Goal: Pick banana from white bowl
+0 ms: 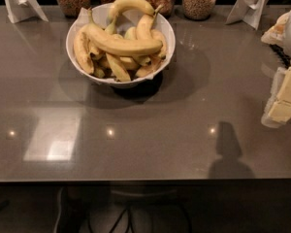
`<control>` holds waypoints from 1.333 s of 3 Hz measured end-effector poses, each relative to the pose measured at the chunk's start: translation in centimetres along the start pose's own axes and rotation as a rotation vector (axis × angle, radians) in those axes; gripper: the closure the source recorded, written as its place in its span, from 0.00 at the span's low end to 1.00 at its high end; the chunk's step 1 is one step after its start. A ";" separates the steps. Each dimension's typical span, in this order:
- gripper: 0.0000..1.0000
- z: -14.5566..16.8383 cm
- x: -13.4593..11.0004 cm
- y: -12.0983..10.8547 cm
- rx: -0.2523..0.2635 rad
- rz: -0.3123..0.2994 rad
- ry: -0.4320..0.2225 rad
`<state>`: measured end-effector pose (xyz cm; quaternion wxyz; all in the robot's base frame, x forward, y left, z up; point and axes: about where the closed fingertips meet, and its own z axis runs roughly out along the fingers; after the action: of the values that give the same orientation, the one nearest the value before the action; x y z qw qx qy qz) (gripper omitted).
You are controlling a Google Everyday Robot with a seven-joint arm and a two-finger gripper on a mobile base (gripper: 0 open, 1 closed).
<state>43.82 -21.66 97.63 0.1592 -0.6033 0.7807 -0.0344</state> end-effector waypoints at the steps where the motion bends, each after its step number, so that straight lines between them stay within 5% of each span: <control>1: 0.00 -0.2 -0.3 -0.1 0.011 -0.002 -0.013; 4: 0.00 -2.7 -10.3 -3.8 0.153 -0.076 -0.333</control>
Offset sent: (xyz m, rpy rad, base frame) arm 0.0289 0.0520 0.0302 0.1922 -0.1534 0.0795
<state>48.85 -13.23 103.28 0.3302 -0.6160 0.7152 0.0008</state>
